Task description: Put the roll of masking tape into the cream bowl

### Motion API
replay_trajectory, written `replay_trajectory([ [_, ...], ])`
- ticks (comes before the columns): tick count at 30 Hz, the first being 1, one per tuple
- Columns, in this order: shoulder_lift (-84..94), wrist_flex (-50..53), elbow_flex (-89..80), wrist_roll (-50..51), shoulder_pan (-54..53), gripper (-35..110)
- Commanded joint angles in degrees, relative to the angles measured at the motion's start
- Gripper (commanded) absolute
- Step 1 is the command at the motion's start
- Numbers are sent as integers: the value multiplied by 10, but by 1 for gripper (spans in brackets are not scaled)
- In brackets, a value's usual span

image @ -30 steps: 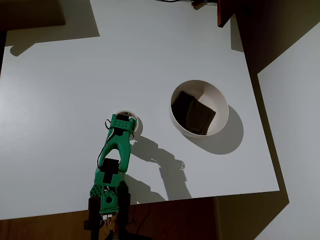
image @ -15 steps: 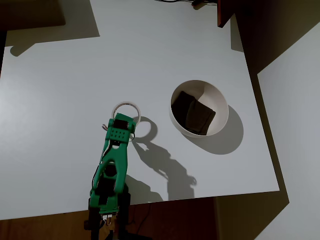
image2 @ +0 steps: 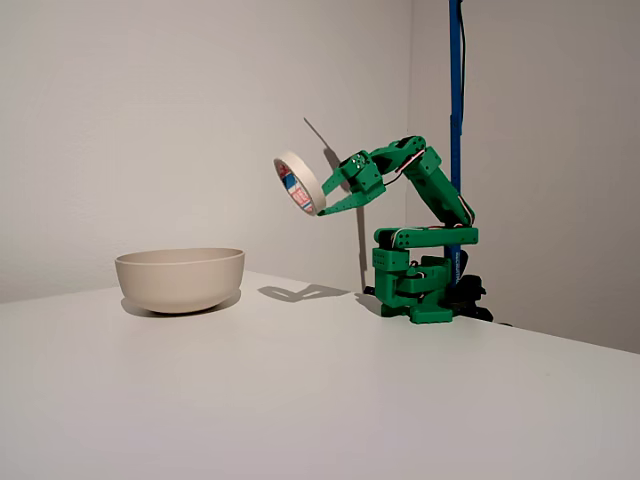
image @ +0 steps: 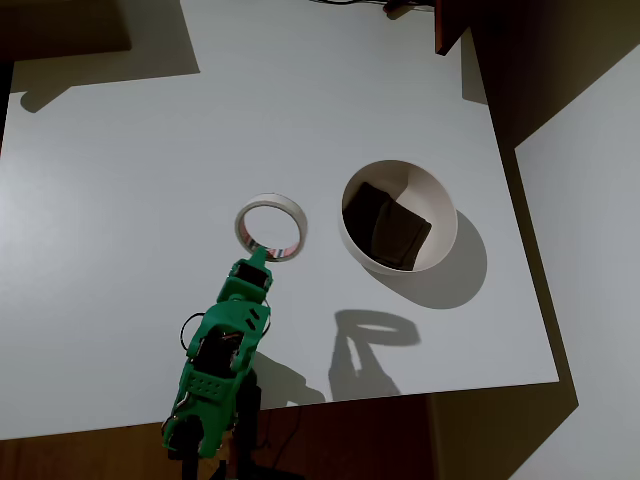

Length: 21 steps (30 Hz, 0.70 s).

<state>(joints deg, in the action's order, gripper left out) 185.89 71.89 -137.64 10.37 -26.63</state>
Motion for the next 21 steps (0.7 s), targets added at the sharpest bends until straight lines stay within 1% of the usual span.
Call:
replay_trajectory([
  [1,-6,-52,40,-5,-76,-8],
  [4,-58,-105,66,-11,-133,-8],
  [10,-250,-192,153,-10,-225,-8],
  [17,-444,-236,261,-14,-269,-8],
  [21,-578,-250,352,-14,-312,-8],
])
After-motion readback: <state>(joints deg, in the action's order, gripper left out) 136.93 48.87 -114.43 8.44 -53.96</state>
